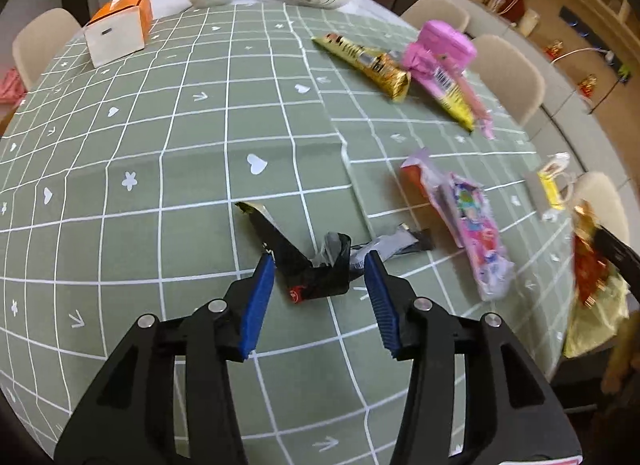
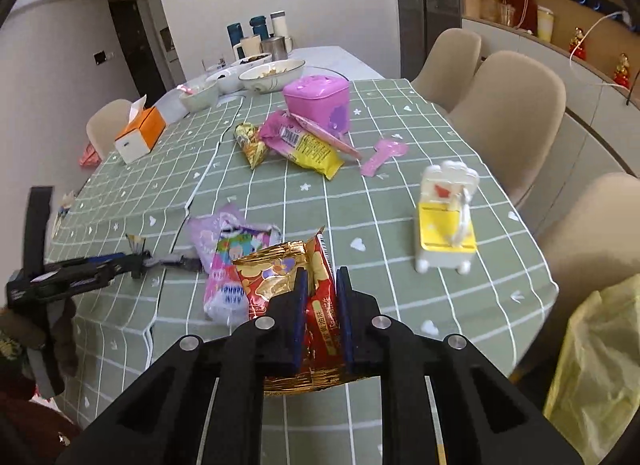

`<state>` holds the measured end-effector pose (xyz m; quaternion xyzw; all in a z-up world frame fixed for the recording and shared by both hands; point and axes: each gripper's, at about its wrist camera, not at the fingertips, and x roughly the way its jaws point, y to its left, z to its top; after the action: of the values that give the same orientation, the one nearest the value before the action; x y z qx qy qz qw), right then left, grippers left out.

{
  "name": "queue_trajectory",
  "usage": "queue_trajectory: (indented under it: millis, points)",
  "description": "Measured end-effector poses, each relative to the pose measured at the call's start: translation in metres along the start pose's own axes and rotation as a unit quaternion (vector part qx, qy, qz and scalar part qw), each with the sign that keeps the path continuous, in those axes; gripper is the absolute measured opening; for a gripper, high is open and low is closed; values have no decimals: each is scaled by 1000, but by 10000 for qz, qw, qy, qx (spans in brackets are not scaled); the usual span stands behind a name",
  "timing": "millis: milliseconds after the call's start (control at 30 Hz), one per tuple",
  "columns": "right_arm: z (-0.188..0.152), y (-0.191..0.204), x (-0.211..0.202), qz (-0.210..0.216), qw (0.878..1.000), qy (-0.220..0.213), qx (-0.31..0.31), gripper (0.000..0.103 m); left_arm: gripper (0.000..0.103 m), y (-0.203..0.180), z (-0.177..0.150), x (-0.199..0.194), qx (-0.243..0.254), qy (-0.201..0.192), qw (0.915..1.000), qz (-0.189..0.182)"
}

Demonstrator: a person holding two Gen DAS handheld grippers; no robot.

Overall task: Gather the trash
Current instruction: 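Carry the black wrapper and red snack bag over the yellow trash bag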

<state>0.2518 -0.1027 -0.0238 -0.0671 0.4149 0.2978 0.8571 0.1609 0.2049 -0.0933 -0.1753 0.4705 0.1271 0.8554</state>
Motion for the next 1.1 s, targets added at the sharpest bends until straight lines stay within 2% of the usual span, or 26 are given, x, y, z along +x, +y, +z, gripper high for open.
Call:
queue_trajectory:
  millis: [67, 133, 167, 300, 433, 567, 733, 867, 1000, 1100]
  points:
    - [-5, -2, -6, -30, 10000, 36, -34, 15, 44, -1, -1, 5, -52, 51, 9999, 90]
    - [-10, -5, -14, -67, 10000, 41, -48, 15, 31, -3, -2, 5, -110, 52, 9999, -16]
    - [-12, -8, -17, -73, 10000, 33, -43, 15, 29, -4, -3, 3, -112, 22, 9999, -41]
    - [-17, -18, -35, -114, 9999, -95, -5, 15, 26, -20, 4, -27, 46, -424, 9990, -118]
    - [-17, -30, -55, -170, 9994, -312, 50, 15, 26, -49, 20, -64, 357, -980, 9943, -204]
    - [-15, -44, -79, -256, 9978, -598, 79, 15, 27, -83, 36, -90, 481, -1334, 9884, -542]
    - [-12, -72, -113, -465, 9939, -989, 128, 15, 27, -144, 49, -119, 895, -1754, 9745, -1075]
    - [-14, -108, -151, -811, 9874, -1340, 232, 15, 27, -201, 56, -127, 1174, -1887, 9623, -1570]
    - [-21, -149, -188, -1199, 9785, -1622, 435, 15, 27, -272, 56, -133, 1567, -1968, 9432, -2169]
    - [-31, -184, -212, -1502, 9712, -1741, 622, 15, 27, -319, 52, -132, 1829, -1888, 9317, -2506]
